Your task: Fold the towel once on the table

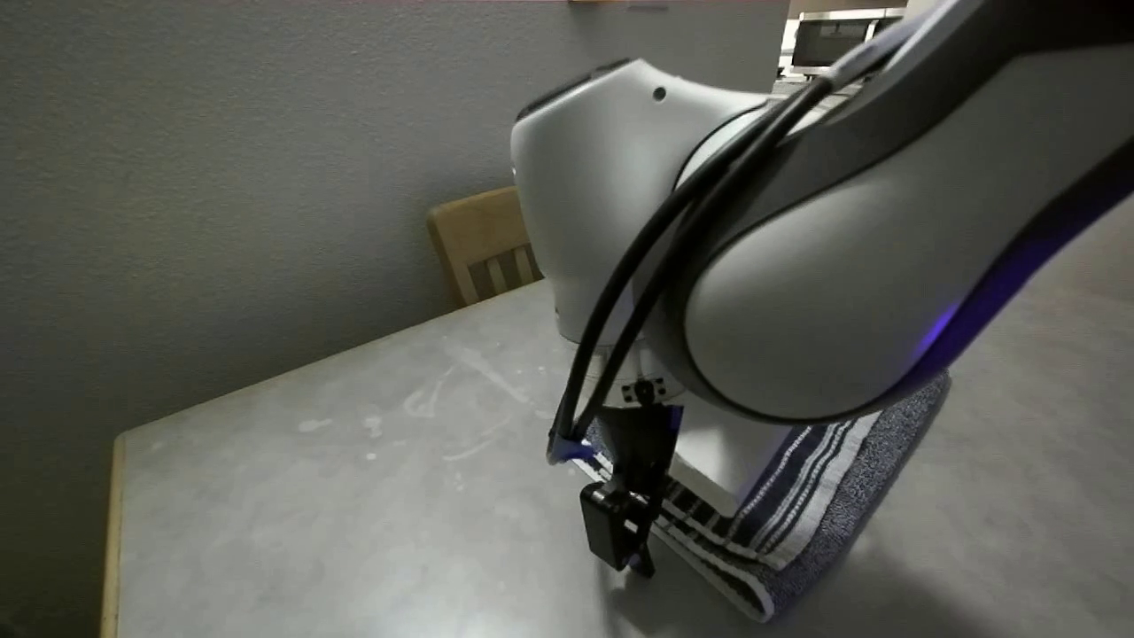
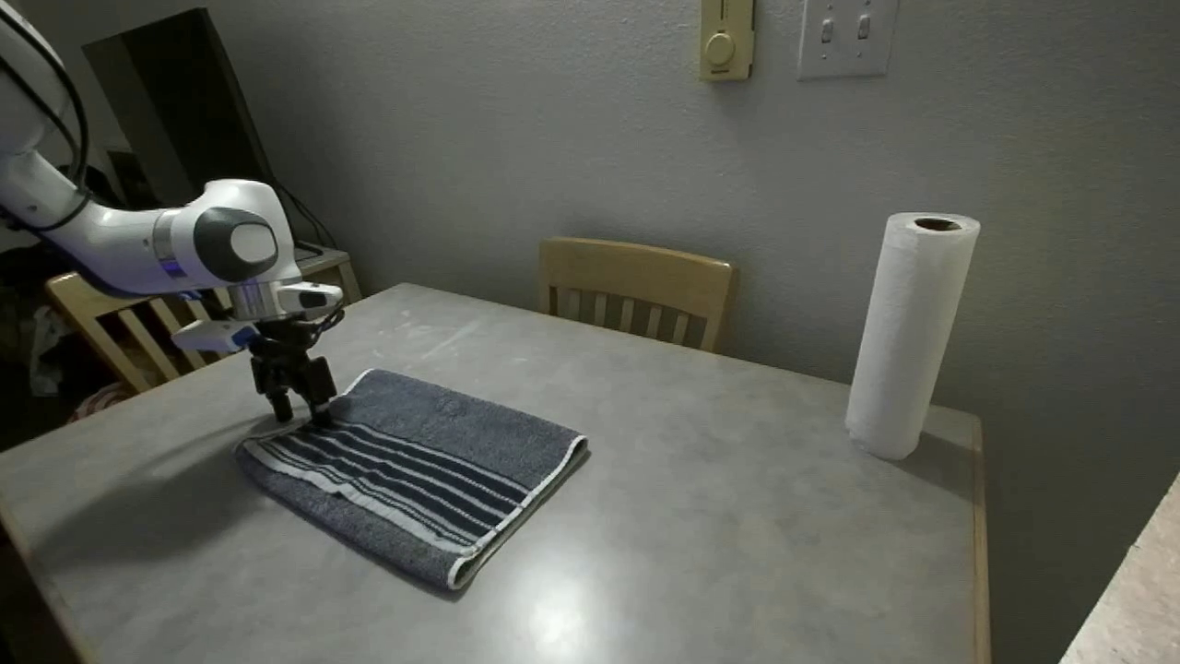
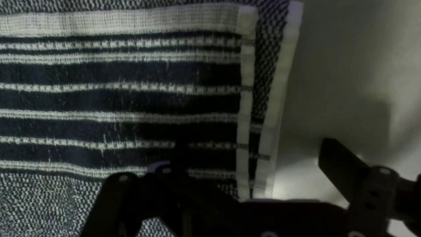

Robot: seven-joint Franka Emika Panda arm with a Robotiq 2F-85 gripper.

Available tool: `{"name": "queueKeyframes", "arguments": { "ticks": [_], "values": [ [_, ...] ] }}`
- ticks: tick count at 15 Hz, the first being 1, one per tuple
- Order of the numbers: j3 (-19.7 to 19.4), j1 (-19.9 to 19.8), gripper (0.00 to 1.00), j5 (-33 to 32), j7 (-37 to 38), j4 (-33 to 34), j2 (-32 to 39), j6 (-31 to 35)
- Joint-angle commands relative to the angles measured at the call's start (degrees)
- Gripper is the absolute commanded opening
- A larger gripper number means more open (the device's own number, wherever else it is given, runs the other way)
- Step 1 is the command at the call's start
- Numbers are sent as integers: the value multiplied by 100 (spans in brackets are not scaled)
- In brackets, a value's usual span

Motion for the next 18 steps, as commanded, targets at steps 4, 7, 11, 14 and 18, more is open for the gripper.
{"name": "queueKeyframes", "arguments": {
  "ticks": [4,7,11,14,18],
  "values": [
    [-128,149,100,-86,-101,520,248,-751],
    [-140,185,100,-106,-64,594,271,-1018],
    [-148,237,100,-126,7,579,267,-1329],
    [-160,281,100,-164,44,620,300,-1620],
    [-237,394,100,-337,216,761,368,-2034]
  ]
}}
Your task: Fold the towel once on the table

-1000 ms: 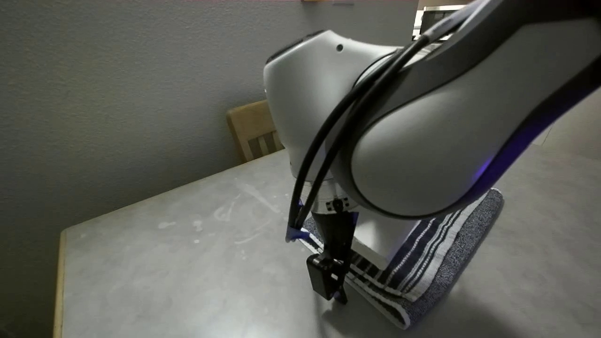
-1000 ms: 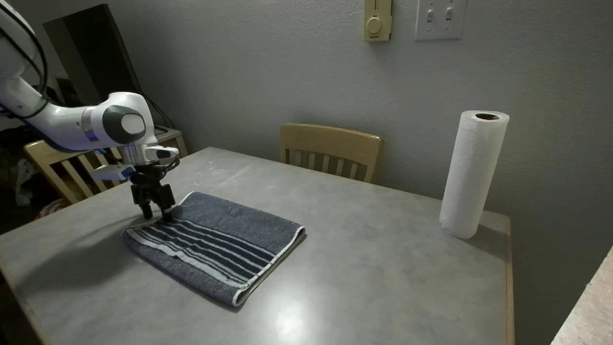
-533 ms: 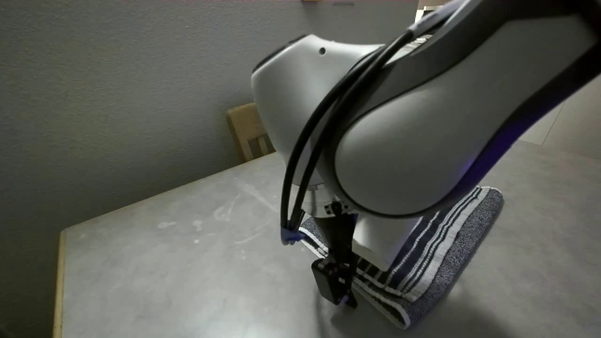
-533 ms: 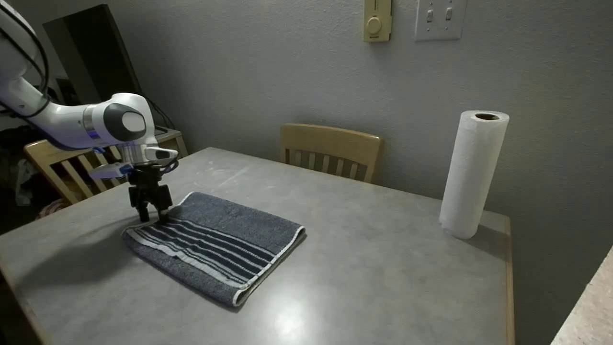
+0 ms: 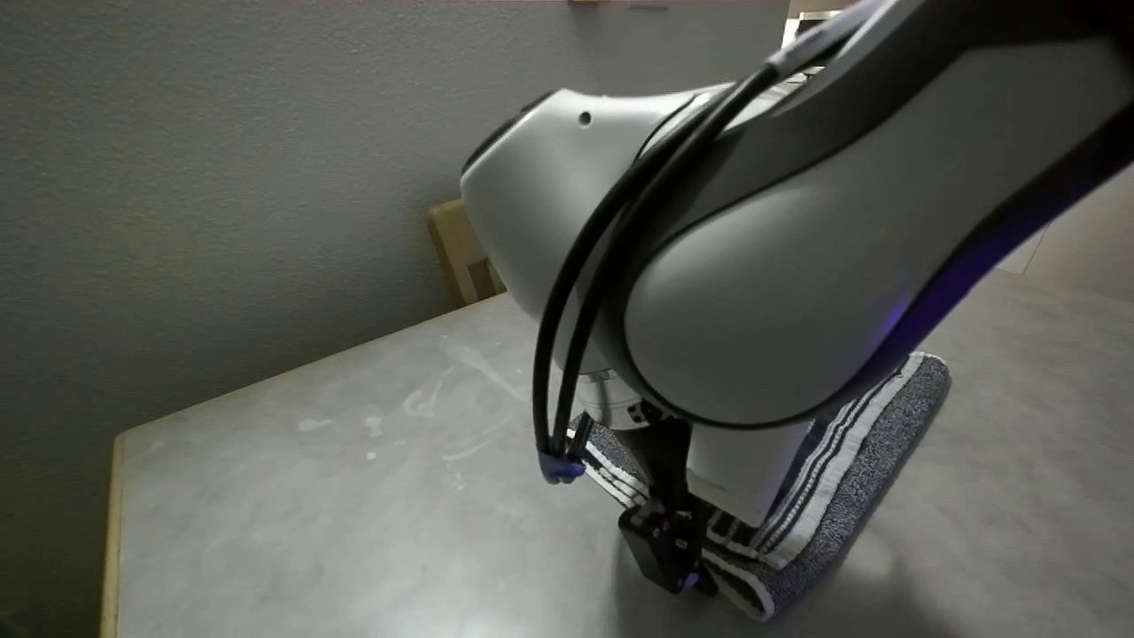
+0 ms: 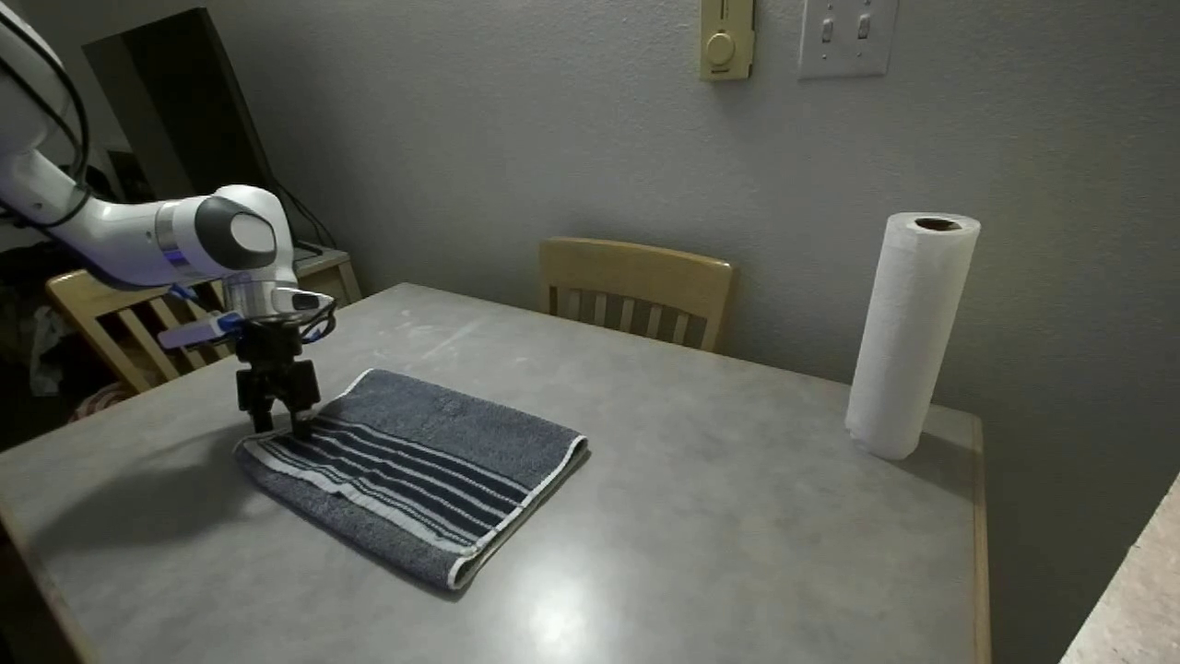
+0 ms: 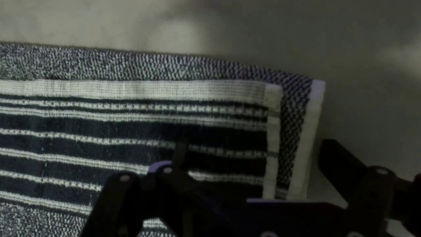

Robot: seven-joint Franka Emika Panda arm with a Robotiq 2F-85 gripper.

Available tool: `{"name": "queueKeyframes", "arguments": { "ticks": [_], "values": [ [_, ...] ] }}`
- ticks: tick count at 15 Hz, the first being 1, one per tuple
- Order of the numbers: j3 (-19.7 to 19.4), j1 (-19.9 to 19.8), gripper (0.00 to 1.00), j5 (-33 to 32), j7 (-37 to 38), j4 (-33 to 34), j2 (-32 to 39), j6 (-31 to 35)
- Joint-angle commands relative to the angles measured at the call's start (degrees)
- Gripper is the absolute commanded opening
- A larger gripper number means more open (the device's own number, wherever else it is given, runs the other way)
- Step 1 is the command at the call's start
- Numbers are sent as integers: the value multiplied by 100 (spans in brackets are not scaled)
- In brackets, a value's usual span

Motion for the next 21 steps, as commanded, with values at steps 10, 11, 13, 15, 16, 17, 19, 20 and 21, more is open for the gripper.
{"name": "queueKeyframes", "arguments": {
  "ticks": [10,11,13,15,16,17,19,20,21],
  "values": [
    [-364,219,100,-450,1449,-59,24,1073],
    [-385,230,100,-467,1570,-84,17,1164],
    [-414,243,100,-490,1764,-129,6,1249],
    [-413,235,100,-484,1860,-180,-21,1249],
    [-408,228,100,-472,1907,-201,-36,1222],
    [-406,224,100,-470,1949,-222,-53,1196],
    [-415,231,100,-489,2044,-230,-65,1131],
    [-423,239,100,-506,2083,-232,-69,1100],
    [-433,250,100,-521,2121,-227,-69,1060]
  ]
}}
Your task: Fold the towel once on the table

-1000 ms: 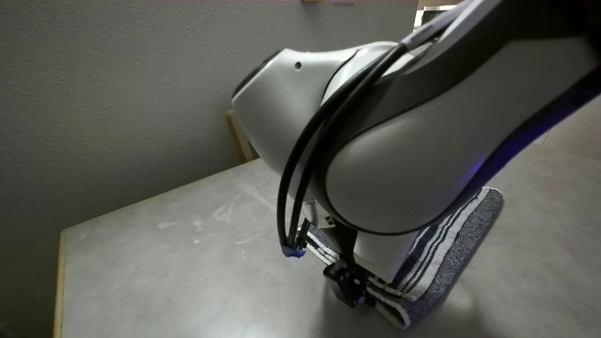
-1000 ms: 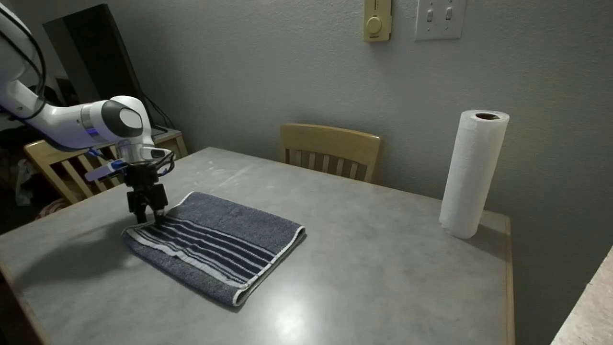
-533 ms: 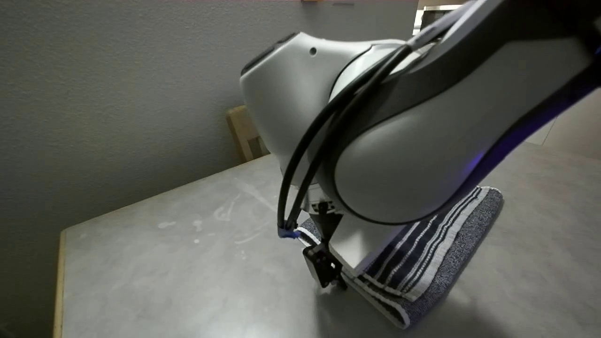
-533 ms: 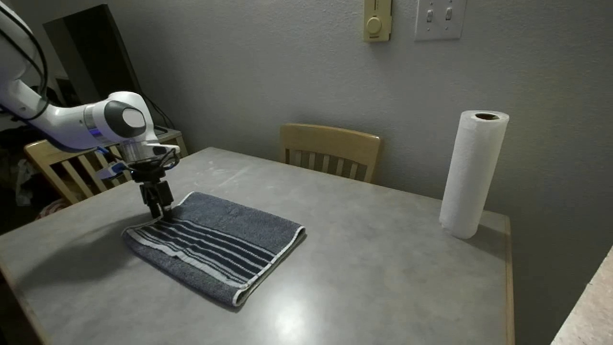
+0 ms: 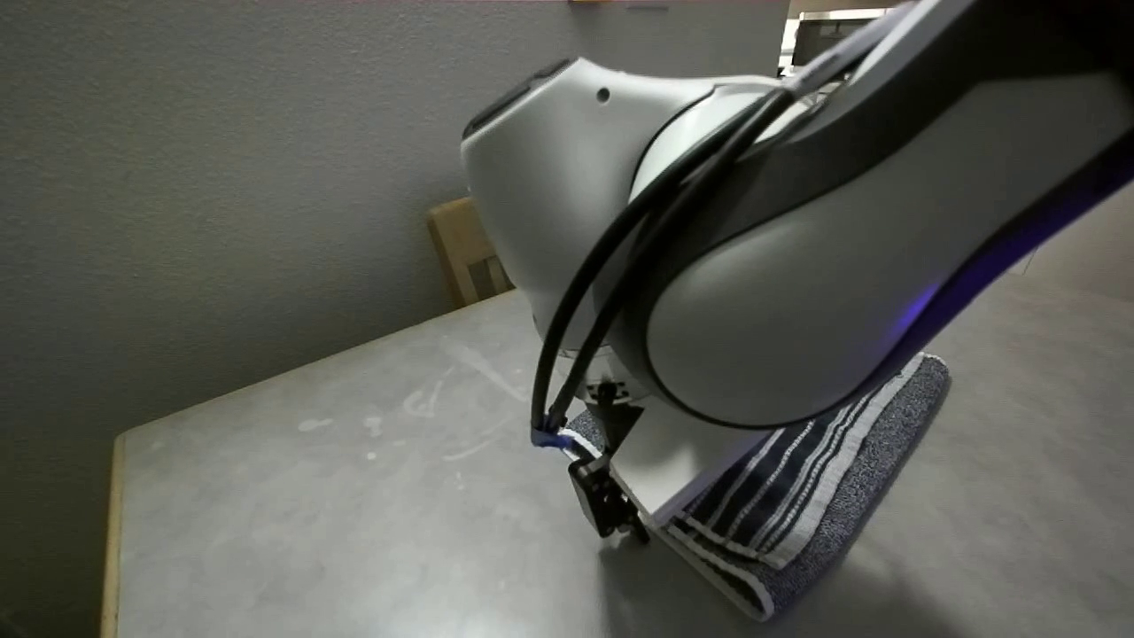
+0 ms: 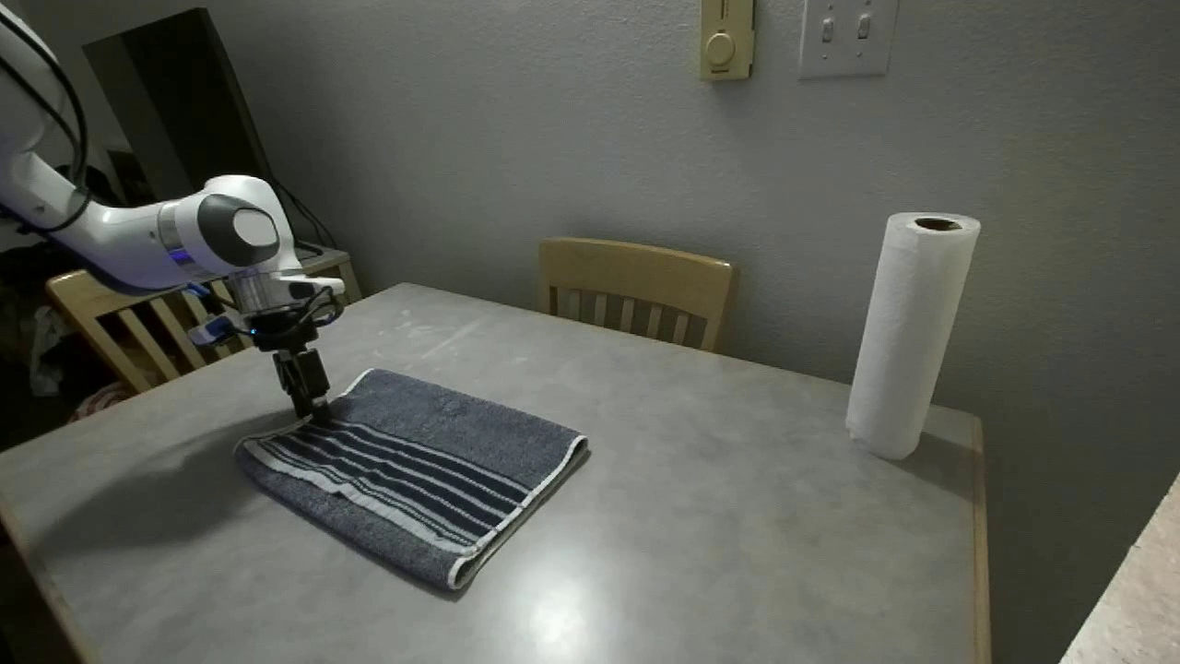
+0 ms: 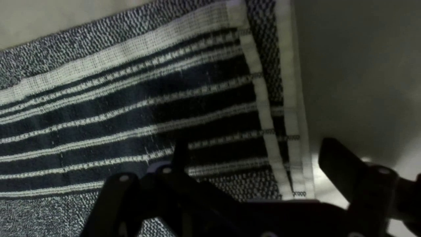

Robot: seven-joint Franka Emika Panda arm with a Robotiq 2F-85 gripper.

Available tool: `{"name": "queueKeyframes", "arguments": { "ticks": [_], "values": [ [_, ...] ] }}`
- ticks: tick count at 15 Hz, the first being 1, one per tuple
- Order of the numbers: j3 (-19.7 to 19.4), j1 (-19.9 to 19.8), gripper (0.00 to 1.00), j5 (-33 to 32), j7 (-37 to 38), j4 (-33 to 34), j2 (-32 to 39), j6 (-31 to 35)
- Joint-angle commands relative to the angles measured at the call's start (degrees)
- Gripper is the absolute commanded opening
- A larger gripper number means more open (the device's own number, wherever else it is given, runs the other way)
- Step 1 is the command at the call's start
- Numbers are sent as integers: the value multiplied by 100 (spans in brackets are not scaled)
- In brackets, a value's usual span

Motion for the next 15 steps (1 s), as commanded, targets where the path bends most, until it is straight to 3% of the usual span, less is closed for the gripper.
{"name": "queueKeyframes", "arguments": {
  "ticks": [1,11,12,15],
  "values": [
    [-158,82,100,-236,274,-187,-32,68],
    [-195,145,100,-646,649,-120,-27,-313],
    [-185,139,82,-654,647,-117,-22,-319],
    [-169,135,59,-655,629,-112,-38,-323]
  ]
}}
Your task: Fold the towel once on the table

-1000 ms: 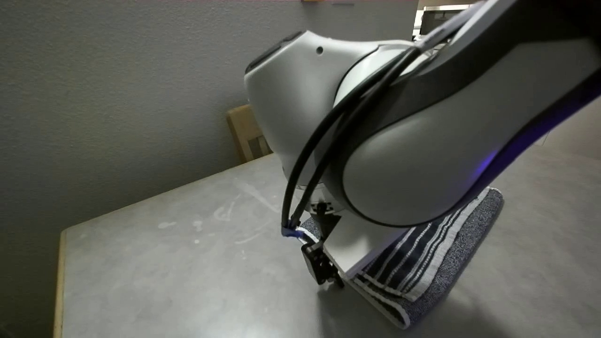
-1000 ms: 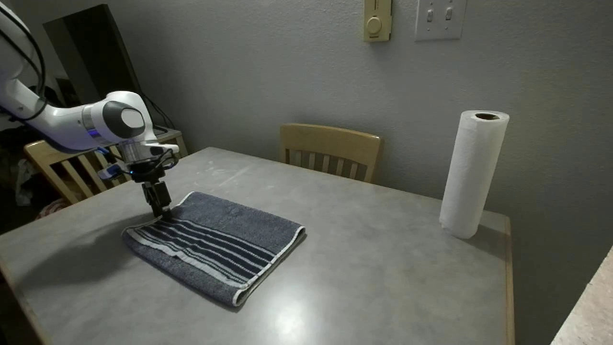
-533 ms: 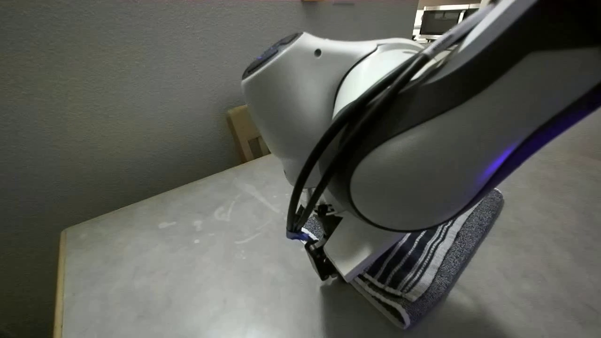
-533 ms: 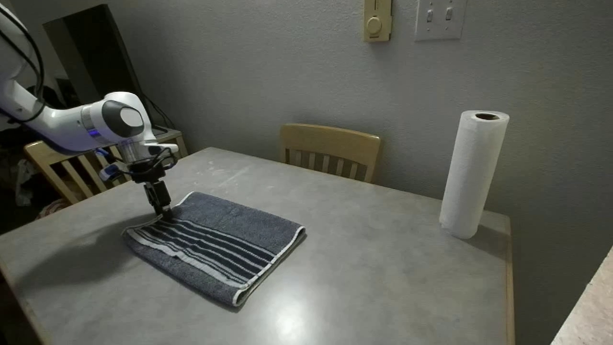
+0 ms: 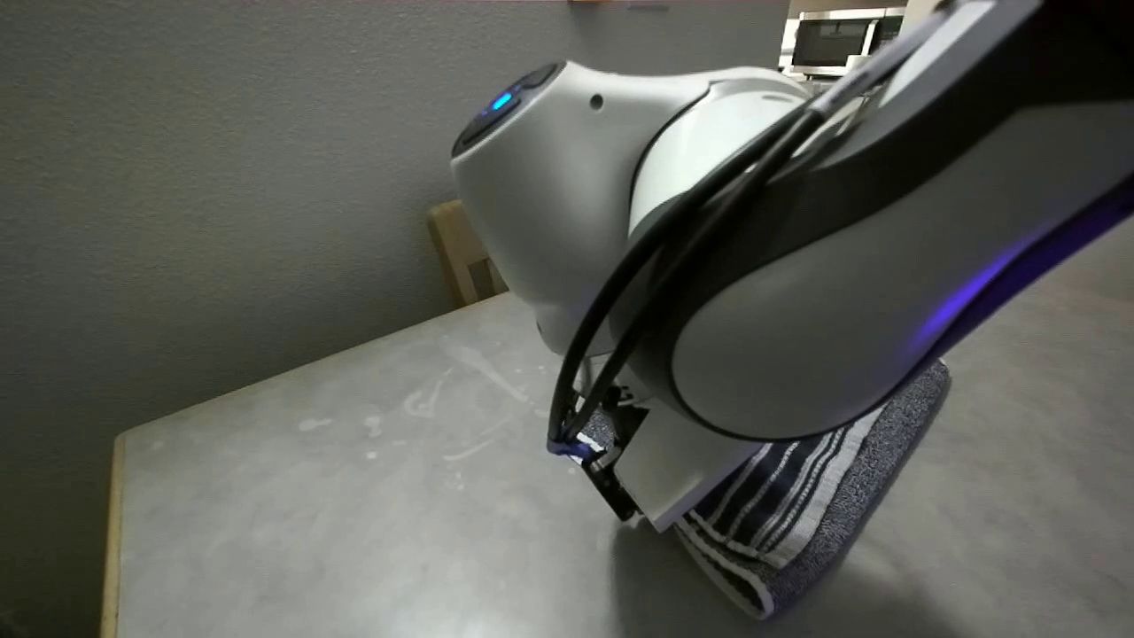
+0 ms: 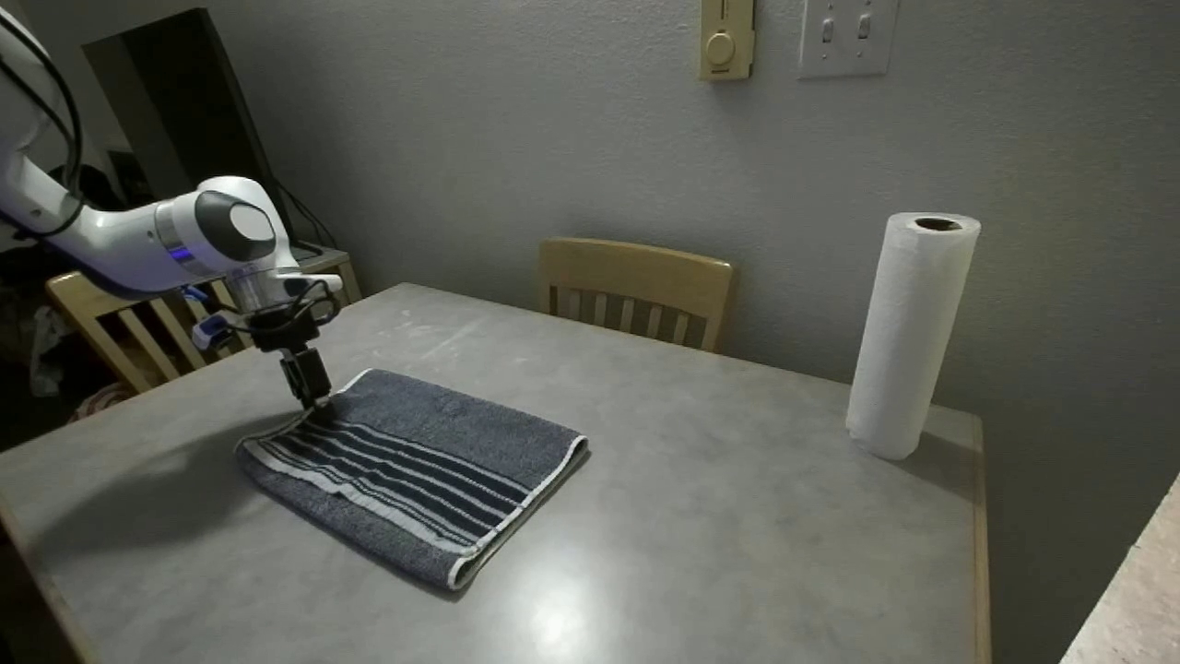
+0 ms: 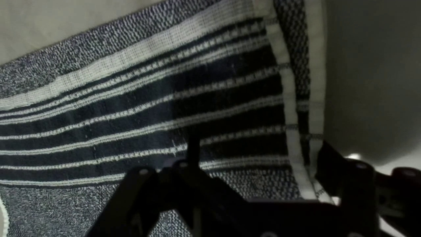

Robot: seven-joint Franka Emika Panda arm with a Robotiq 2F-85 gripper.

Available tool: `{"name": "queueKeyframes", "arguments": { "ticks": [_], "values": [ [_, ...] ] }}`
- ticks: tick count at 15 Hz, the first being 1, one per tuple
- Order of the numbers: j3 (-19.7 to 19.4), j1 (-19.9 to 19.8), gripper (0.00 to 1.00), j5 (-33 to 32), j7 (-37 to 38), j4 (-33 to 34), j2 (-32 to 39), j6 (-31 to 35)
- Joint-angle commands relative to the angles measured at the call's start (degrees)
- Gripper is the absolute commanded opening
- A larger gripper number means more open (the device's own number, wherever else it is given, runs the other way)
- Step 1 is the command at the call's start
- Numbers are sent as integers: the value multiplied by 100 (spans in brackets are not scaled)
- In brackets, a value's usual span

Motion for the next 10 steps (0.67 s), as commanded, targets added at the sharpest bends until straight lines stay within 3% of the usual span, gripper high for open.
{"name": "queueKeyframes", "arguments": {
  "ticks": [1,8,10],
  "values": [
    [-58,12,52,-183,88,-110,-10,-90],
    [-24,-9,2,-208,3,-93,-15,-80],
    [38,-67,0,-181,-130,-103,-29,82]
  ]
}}
